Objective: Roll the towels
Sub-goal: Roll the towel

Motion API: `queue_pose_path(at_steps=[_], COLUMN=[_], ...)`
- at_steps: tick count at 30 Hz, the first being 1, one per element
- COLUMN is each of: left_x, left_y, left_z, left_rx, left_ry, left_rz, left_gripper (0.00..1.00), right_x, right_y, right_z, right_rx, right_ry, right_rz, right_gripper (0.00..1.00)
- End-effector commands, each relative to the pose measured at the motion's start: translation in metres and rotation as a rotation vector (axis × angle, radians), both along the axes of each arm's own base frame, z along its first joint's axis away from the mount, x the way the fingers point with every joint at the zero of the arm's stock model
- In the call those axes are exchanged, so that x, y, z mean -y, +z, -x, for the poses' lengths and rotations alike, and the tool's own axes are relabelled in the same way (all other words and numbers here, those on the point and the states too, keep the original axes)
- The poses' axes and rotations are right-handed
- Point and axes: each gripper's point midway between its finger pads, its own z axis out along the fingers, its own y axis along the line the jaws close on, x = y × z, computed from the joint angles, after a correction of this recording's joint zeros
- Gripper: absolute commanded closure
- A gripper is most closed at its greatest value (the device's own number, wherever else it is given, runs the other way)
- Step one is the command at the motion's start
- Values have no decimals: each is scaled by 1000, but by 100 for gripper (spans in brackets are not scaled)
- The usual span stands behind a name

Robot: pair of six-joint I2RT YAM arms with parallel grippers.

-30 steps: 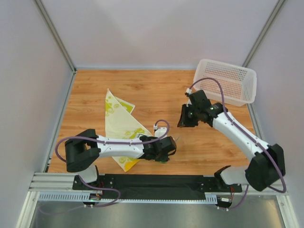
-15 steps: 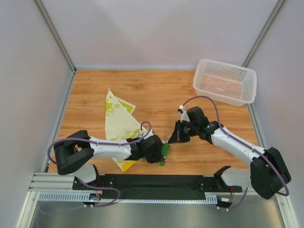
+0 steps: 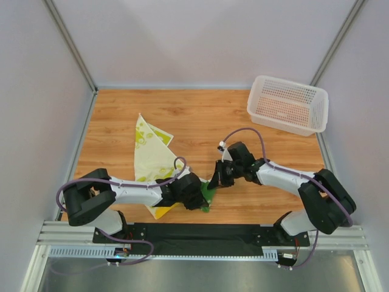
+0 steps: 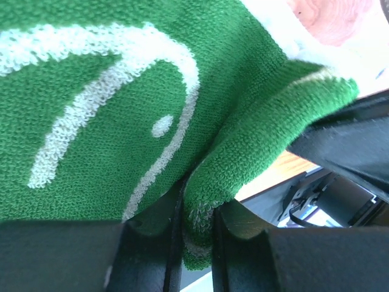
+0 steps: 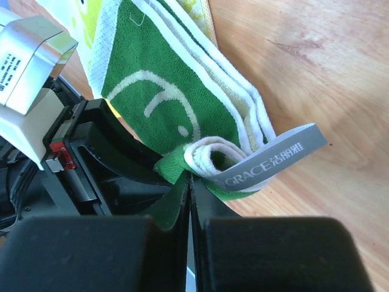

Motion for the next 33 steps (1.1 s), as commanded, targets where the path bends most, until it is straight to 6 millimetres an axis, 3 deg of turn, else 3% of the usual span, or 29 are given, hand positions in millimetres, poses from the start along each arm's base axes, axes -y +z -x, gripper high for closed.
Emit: queue_pose_path(at_steps=[1,7,13,19,21,24,25,26,28,31,33], left_x=[-16,-19,-28,-40,-53,-66,-64,-77,-81,-104,-100], left_y=[-10,-16,-20,-18,-19,-7,5,8,26,47,61], left_z=[2,6,10,10,15,11,1,6,-5,-9,-13], left_rx=[-27,-46,-51,-12,1,55,113,122,195,252,301], left_ry=[38,37,20,-23,-57,-71,-49,-64,-40,-33,-45], left_rz=[-38,-57,-96,-199,-304,-438,-464,-541,-591,-718,-729], left_gripper=[74,68,53,47,47,48,48,48,48,52,57], right_x=[-11,-20,-18,-18,-19,-21,-22,-23,-26,-28,-31], right_y=[4,-12,-38,-51,-54,-58,-57,-57,-58,-60,-58], right_z=[-9,-13,-14,-12,-10,-8,-9,-8,-7,-6,-7], right_rx=[42,24,-5,12,11,13,16,18,18,21,29], right_ry=[4,9,2,19,30,41,45,49,58,65,72], right_rz=[-59,-90,-44,10,22,35,35,38,44,54,56], right_gripper=[100,100,100,100,100,100,100,100,100,100,100])
